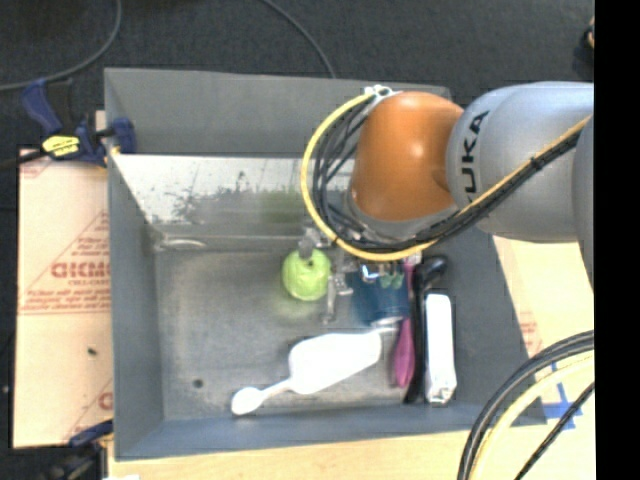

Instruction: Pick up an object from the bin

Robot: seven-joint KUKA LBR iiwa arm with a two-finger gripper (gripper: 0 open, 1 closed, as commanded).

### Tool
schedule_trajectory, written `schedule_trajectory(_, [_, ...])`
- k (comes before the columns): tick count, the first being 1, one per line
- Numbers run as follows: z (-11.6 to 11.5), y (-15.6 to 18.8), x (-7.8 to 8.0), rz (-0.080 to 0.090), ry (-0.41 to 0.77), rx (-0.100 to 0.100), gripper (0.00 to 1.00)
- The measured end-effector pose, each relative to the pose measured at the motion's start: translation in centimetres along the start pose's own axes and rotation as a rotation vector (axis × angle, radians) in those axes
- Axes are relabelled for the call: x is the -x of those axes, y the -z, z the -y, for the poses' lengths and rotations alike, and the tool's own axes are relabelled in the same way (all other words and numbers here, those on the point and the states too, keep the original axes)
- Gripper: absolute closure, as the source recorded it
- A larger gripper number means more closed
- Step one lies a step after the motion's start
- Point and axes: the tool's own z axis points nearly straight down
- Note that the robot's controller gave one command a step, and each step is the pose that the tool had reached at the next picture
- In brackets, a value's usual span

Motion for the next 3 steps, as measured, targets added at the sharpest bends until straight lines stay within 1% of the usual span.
schedule_trajectory(1, [-9.9,-6.4,-4.1,-0.013,-0.107,0.005,0.0])
schedule_trajectory(2, [3.7,-9.3,5.2,0.009,0.034,-0.005,0.0])
schedule_trajectory(3, [-4.5,-9.1,-5.2,-0.01,-0.229,0.006,1.0])
